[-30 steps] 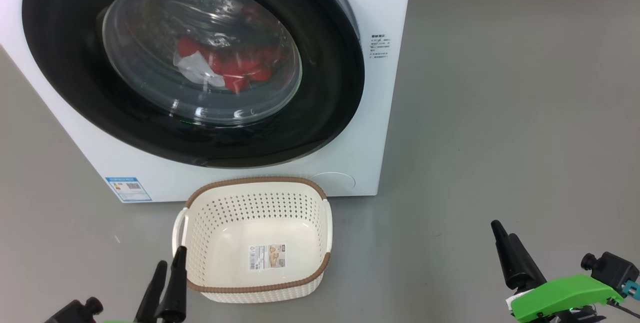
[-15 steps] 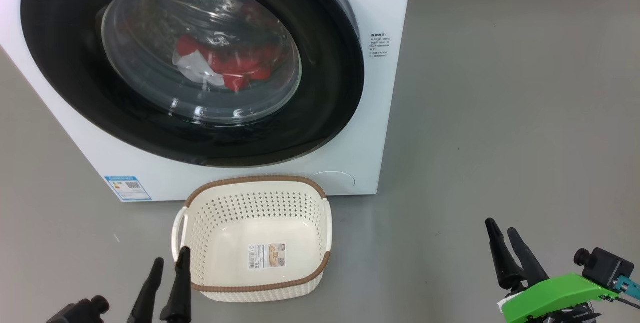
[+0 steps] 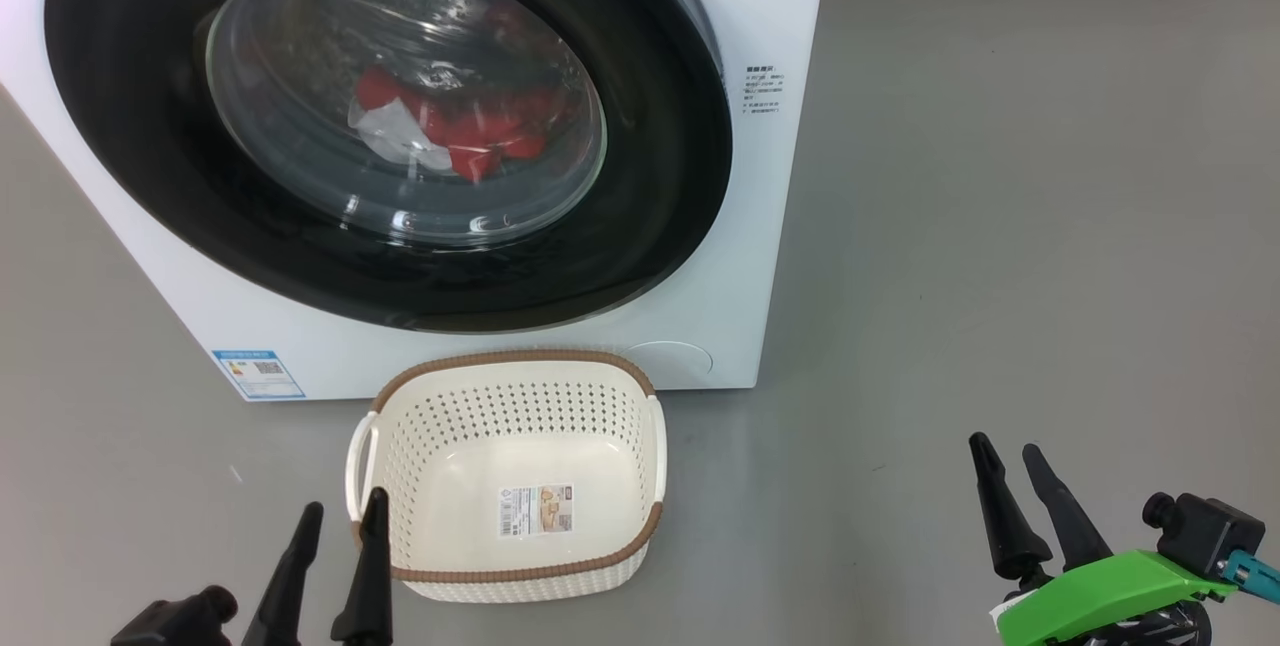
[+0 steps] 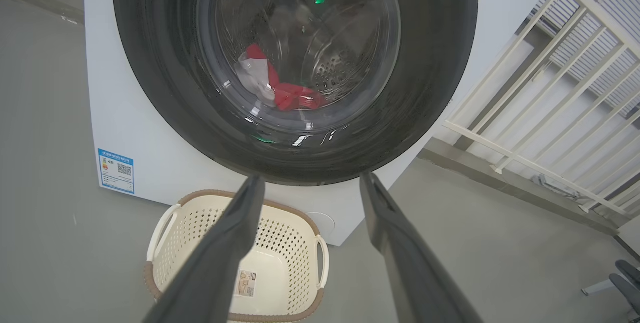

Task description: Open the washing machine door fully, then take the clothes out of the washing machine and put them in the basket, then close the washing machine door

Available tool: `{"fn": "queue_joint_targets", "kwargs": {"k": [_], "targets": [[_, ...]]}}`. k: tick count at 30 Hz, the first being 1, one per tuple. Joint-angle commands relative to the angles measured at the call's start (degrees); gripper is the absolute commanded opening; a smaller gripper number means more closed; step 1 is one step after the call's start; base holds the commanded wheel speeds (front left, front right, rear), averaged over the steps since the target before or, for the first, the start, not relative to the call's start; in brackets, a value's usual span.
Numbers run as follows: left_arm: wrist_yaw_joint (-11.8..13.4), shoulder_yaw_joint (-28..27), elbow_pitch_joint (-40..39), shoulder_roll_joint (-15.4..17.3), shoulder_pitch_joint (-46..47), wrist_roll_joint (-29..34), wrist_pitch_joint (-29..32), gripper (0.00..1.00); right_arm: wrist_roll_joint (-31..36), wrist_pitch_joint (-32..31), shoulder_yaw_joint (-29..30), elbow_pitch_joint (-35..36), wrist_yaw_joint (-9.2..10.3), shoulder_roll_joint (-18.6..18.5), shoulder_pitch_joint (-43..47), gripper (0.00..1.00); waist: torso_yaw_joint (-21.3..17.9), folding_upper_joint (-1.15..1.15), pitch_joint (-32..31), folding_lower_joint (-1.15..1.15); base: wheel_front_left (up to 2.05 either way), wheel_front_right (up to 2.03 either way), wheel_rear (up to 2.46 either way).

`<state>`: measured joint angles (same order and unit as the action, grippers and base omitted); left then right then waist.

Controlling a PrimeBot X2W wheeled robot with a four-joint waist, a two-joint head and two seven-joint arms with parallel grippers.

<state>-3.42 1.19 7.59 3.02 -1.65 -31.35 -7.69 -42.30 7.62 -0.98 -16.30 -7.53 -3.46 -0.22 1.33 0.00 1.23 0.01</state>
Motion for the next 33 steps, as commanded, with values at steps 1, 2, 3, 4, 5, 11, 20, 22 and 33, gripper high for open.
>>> {"fn": "queue_joint_targets", "kwargs": {"k": [1, 2, 3, 4, 5, 11, 20, 22, 33], "targets": [[0.5, -1.1, -2.0, 1.0, 0.4, 1.7, -0.7, 1.00, 1.4, 0.8, -1.0, 1.8, 0.03, -0.9, -0.7, 1.00, 0.0, 0.00, 0.0, -0.01, 0.00, 0.00, 0.00], [0.6, -1.1, -2.1, 1.0, 0.4, 2.4, -0.9, 1.00, 2.0, 0.9, -1.1, 1.8, 0.03, -0.9, -0.6, 1.00, 0.0, 0.00, 0.0, -0.01, 0.00, 0.00, 0.00], [0.6, -1.1, -2.3, 1.0, 0.3, 3.2, -1.0, 1.00, 2.6, 1.1, -1.1, 1.9, 0.03, -0.9, -0.6, 1.00, 0.0, 0.00, 0.1, -0.01, 0.00, 0.00, 0.00], [0.7, -1.0, -2.4, 1.1, 0.3, 3.9, -1.2, 1.00, 3.2, 1.3, -1.2, 1.9, 0.03, -1.0, -0.5, 1.00, 0.0, 0.00, 0.1, -0.01, 0.00, 0.00, 0.00], [0.7, -1.0, -2.6, 1.1, 0.2, 4.6, -1.4, 1.00, 3.8, 1.5, -1.2, 2.0, 0.03, -1.0, -0.5, 1.00, 0.0, 0.00, 0.2, -0.01, 0.00, 0.00, 0.00], [1.0, -0.9, -3.3, 1.2, 0.2, 8.9, -2.4, 1.00, 7.2, 2.5, -1.4, 2.4, 0.03, -1.1, -0.4, 1.00, 0.1, 0.00, 0.4, -0.01, 0.00, 0.00, 0.00], [1.3, -1.0, -4.4, 1.4, -0.1, 15.2, -3.9, 1.00, 12.2, 4.0, -1.3, 2.9, 0.03, -1.2, 0.0, 1.00, 0.1, 0.00, 0.7, -0.01, 0.00, 0.00, 0.00], [1.4, -1.1, -4.6, 1.4, -0.2, 16.6, -4.3, 1.00, 13.3, 4.3, -1.0, 3.0, 0.03, -1.2, 0.2, 1.00, 0.1, 0.00, 0.8, -0.01, 0.00, 0.00, 0.00], [0.7, -1.9, -4.9, 1.0, -0.3, 22.1, -6.1, 1.00, 19.2, 6.2, 0.6, 4.0, 0.04, -0.8, 1.1, 1.00, -0.1, 0.00, 1.2, -0.01, 0.00, 0.00, 0.00]]}}
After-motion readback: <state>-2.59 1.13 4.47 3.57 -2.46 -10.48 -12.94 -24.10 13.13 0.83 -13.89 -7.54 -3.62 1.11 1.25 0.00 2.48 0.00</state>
